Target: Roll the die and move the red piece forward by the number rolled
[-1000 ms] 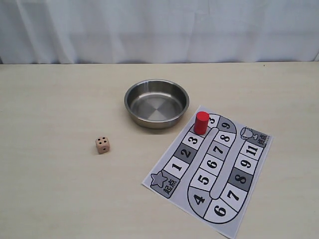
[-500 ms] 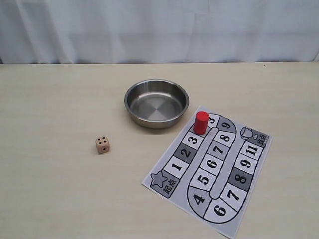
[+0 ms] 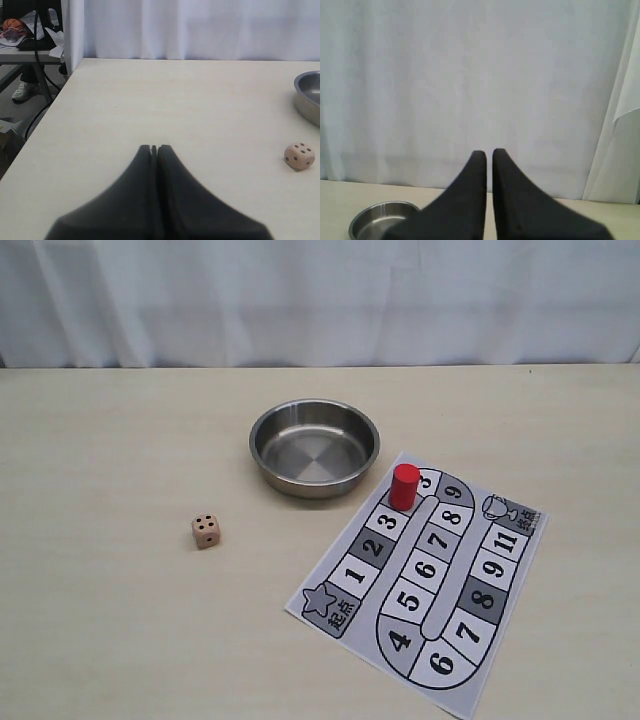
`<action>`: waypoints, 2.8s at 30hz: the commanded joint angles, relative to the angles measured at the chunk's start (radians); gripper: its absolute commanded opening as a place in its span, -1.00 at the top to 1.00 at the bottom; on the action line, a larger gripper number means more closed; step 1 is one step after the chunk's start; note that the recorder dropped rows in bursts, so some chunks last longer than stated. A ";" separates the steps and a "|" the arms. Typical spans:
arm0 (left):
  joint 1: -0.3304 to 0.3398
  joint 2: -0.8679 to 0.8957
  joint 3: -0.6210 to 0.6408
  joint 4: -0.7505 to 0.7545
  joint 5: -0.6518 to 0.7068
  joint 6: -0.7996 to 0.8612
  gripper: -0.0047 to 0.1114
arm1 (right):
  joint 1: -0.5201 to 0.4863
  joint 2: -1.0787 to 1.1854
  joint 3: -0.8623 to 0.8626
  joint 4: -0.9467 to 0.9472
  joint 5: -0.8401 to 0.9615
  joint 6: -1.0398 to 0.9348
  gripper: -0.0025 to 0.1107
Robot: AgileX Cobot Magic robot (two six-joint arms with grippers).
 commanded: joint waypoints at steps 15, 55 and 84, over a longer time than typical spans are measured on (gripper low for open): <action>0.000 -0.001 0.002 -0.001 -0.014 -0.006 0.92 | -0.003 0.000 0.832 0.001 -0.980 -0.012 0.89; 0.000 -0.001 0.002 -0.001 -0.014 -0.006 0.92 | -0.003 0.000 0.832 -0.005 -0.591 0.000 0.89; 0.000 -0.001 0.002 0.000 -0.014 -0.006 0.92 | -0.003 0.000 0.832 -0.004 -0.591 0.003 0.89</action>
